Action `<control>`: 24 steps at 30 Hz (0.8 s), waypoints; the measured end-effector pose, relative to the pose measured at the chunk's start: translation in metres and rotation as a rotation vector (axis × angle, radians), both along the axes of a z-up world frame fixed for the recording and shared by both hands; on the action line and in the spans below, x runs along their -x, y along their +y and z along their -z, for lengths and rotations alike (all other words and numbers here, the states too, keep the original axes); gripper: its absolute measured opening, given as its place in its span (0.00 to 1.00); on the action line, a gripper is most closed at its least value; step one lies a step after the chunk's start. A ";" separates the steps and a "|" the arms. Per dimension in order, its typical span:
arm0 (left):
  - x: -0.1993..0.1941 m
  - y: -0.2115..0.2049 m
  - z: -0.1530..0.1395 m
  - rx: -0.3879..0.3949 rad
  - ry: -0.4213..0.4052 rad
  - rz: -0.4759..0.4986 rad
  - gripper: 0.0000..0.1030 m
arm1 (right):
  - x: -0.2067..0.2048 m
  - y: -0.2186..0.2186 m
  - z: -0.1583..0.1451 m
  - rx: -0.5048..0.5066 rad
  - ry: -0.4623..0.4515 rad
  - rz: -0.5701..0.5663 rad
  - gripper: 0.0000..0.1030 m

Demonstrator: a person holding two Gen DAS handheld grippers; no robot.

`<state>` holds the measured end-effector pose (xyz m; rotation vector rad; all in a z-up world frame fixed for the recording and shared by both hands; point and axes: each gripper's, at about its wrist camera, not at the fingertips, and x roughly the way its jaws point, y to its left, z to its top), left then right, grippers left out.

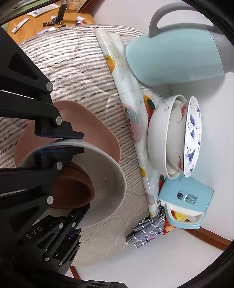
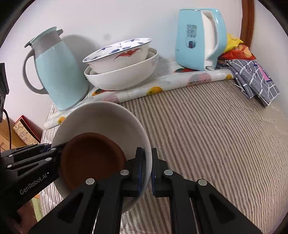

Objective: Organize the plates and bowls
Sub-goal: 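Lower the white bowl onto the pink plate and open both grippers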

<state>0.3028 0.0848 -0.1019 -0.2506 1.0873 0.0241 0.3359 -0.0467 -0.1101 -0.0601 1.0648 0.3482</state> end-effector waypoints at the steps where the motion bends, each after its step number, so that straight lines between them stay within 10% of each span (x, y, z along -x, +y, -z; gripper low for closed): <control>1: 0.001 0.003 0.001 -0.003 0.003 -0.006 0.09 | 0.000 0.002 0.001 -0.002 0.004 -0.004 0.08; 24: 0.003 0.017 0.018 0.007 0.037 -0.022 0.10 | -0.002 0.021 0.014 0.024 0.033 -0.046 0.08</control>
